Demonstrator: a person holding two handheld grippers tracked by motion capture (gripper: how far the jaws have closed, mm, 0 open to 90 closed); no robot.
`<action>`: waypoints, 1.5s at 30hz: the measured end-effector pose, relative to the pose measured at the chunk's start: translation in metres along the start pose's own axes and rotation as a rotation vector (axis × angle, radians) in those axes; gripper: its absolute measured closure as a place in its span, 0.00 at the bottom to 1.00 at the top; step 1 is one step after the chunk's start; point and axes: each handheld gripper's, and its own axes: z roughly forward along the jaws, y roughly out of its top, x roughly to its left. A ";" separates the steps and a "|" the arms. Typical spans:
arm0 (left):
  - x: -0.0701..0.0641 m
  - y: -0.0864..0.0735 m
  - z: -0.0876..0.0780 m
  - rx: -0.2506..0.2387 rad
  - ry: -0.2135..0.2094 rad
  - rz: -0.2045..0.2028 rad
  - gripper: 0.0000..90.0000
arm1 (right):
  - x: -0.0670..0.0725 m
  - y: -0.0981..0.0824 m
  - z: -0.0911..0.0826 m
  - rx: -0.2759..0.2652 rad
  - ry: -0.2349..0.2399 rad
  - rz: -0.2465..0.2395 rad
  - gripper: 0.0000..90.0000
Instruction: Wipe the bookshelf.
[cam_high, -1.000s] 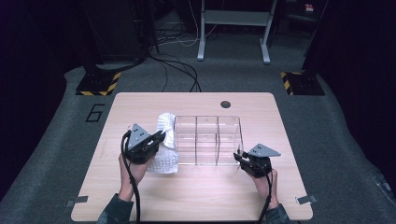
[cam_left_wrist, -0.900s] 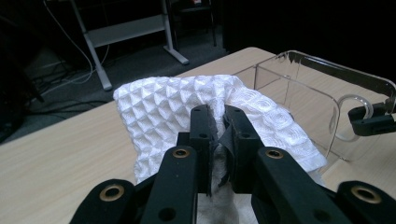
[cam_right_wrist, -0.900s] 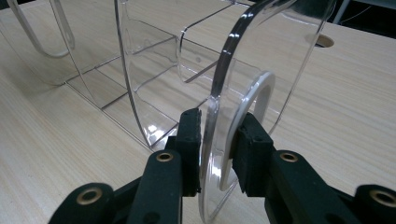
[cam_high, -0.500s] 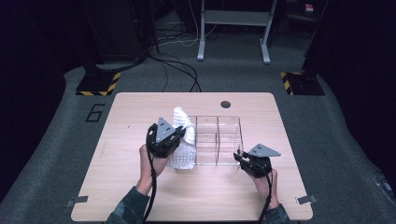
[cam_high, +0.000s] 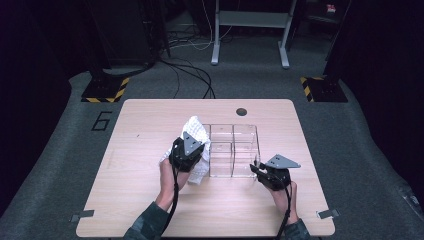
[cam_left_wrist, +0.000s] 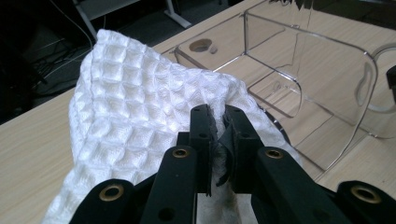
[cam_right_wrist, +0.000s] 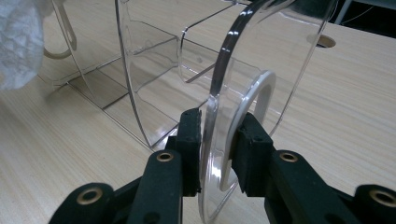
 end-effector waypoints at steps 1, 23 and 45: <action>-0.002 -0.001 0.001 0.004 0.008 0.012 0.92 | 0.000 0.000 0.000 0.001 0.002 -0.003 0.82; -0.027 -0.028 0.015 0.044 0.026 0.067 0.92 | 0.001 0.000 0.000 0.000 -0.006 0.002 0.82; -0.035 -0.068 0.043 0.188 -0.037 0.063 0.92 | 0.001 0.000 0.001 -0.001 -0.003 0.004 0.82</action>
